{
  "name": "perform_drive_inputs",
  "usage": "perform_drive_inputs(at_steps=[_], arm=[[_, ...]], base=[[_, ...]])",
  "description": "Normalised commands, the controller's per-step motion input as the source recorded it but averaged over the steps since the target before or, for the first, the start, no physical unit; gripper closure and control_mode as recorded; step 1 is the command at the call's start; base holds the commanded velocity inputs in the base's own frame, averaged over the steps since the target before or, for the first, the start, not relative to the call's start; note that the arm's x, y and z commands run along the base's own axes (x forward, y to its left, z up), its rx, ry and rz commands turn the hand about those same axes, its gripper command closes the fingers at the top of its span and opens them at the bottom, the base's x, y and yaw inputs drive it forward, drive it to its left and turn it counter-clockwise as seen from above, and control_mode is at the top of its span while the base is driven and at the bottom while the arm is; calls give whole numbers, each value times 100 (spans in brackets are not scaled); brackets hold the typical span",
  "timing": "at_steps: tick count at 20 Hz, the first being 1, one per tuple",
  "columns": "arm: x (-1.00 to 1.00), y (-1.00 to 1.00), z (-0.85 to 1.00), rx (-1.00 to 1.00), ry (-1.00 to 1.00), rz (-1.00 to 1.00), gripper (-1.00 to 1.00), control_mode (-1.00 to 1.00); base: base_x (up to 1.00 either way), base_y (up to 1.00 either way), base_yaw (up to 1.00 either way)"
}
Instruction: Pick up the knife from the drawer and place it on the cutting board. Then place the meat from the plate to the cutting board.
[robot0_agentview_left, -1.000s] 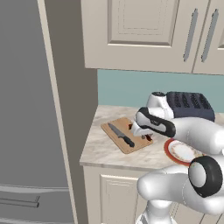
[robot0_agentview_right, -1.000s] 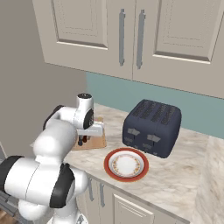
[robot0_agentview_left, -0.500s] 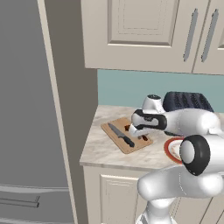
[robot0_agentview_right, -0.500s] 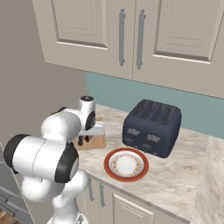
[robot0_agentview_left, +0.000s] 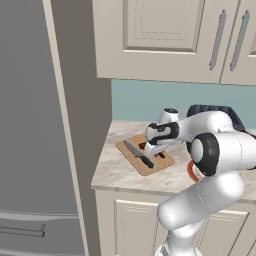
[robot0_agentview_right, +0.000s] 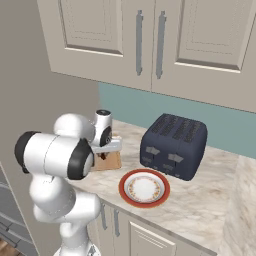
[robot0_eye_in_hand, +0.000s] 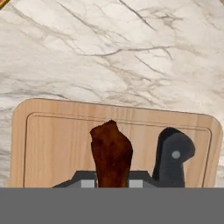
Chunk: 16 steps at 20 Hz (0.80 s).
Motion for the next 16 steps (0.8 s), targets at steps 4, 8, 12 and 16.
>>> perform_drive_inputs(at_steps=[4,8,12,16], arm=[[37,1,-24,0,0,10,100,-100],[33,1,-28,0,0,10,100,-100],[30,0,-31,1,0,8,100,-100],[23,0,-35,2,0,1,100,-100]], base=[[0,0,0],[0,0,0],[0,0,0],[0,0,0]])
